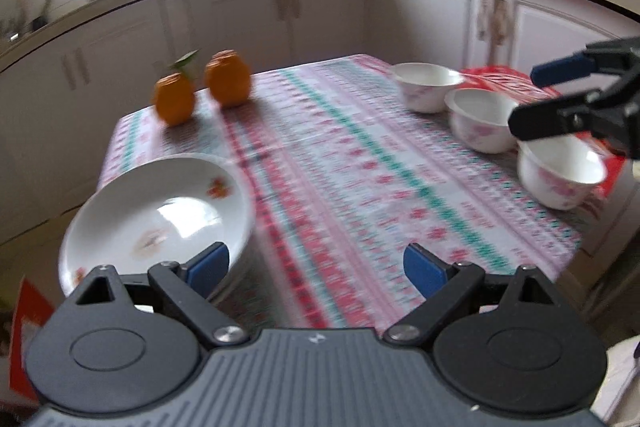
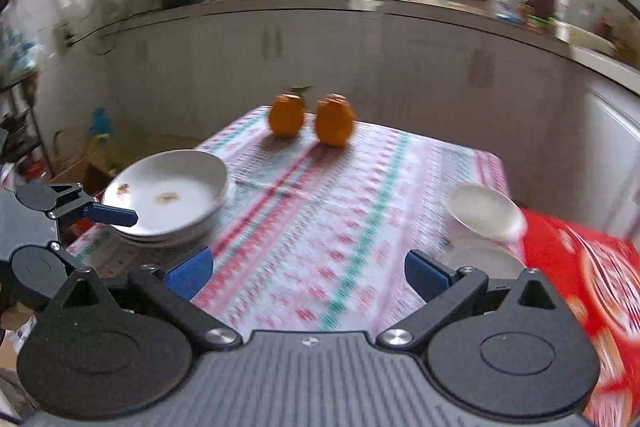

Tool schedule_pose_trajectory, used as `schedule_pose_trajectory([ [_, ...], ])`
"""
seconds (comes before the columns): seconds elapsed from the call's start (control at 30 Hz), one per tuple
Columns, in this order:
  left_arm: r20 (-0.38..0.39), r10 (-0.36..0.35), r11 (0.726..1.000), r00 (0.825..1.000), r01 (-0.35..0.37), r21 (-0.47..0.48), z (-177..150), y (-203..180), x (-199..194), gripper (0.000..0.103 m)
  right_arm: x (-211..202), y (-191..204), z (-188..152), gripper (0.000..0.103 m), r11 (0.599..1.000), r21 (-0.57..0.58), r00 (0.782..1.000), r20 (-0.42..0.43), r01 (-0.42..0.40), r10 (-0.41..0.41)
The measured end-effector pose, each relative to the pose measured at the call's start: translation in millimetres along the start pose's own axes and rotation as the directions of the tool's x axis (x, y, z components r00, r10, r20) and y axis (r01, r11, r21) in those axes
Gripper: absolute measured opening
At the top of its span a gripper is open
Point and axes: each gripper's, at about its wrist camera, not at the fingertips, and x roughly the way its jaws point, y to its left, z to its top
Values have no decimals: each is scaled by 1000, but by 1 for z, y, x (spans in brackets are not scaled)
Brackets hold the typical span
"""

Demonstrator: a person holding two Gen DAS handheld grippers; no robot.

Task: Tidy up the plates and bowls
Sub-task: 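Move both grippers over to the white pink-patterned bowls, then grasp the rim of the nearest white bowl with the left gripper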

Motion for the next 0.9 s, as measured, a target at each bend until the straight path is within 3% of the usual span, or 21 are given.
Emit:
schedule_pose_trajectory([
  [0.2,-2,-92,994,996,92,61,21,-43,14,94,-28,-32,-42,103,991,31,992,-17,129,-128],
  [0.47,-20,-193,969,981,193,156,48,-102,35,94,-47,-68,-85,103,988,99,993,-40,116,-113],
  [0.9,-123,-330,922,936,348,171,76,-157,83,92,-22,-100,-112,103,990,122,994,-93,64,-53],
])
